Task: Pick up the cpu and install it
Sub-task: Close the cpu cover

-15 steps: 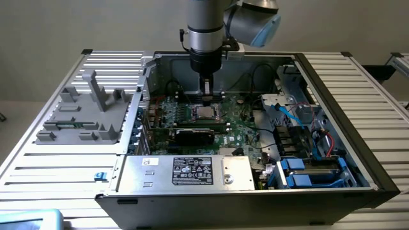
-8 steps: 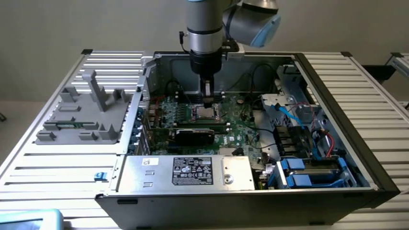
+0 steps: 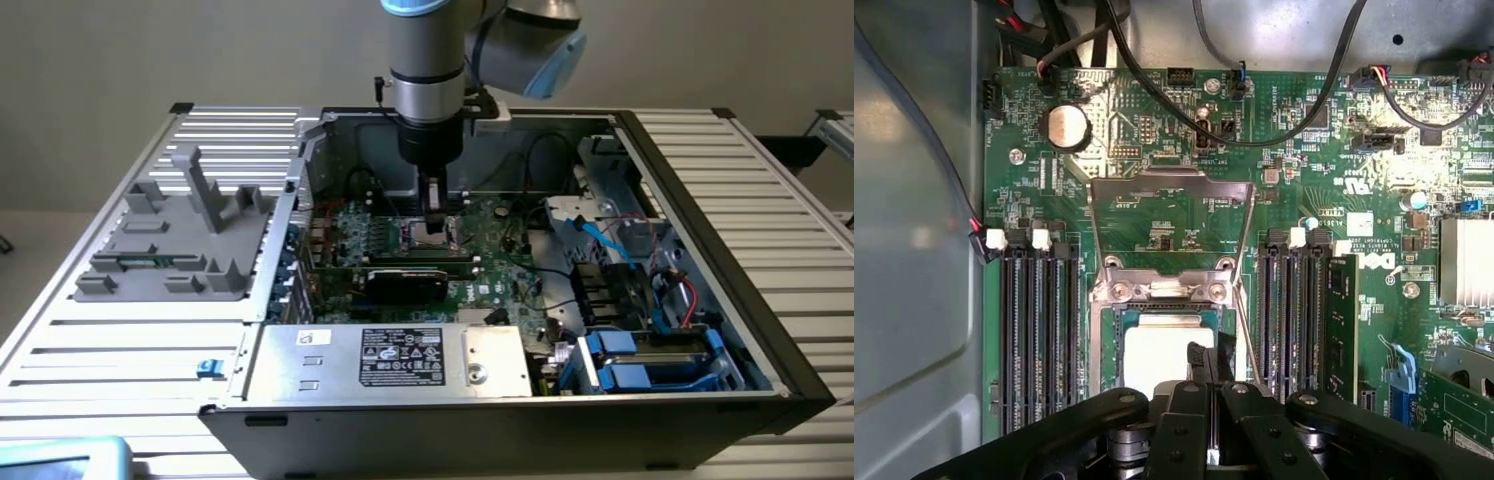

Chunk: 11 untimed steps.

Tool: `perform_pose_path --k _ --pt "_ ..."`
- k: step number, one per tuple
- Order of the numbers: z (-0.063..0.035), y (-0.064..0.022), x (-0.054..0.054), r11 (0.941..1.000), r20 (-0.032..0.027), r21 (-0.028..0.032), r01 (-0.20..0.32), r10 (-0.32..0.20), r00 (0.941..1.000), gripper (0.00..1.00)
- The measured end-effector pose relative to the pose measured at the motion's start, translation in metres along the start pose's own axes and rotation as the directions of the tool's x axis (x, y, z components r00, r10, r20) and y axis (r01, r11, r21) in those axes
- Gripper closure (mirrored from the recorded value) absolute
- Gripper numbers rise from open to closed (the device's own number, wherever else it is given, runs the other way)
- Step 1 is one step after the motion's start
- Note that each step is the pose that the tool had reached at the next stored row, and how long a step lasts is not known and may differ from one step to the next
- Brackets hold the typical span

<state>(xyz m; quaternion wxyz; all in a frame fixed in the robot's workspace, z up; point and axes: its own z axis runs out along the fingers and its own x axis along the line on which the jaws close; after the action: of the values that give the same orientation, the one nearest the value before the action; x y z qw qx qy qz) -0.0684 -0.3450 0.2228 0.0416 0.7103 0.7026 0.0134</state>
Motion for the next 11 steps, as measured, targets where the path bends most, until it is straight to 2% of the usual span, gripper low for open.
perform_pose_path --k 11 --pt "0.0106 -0.0007 -0.0044 1.0 0.0012 -0.003 0.0 0.0 1.0 0.89"
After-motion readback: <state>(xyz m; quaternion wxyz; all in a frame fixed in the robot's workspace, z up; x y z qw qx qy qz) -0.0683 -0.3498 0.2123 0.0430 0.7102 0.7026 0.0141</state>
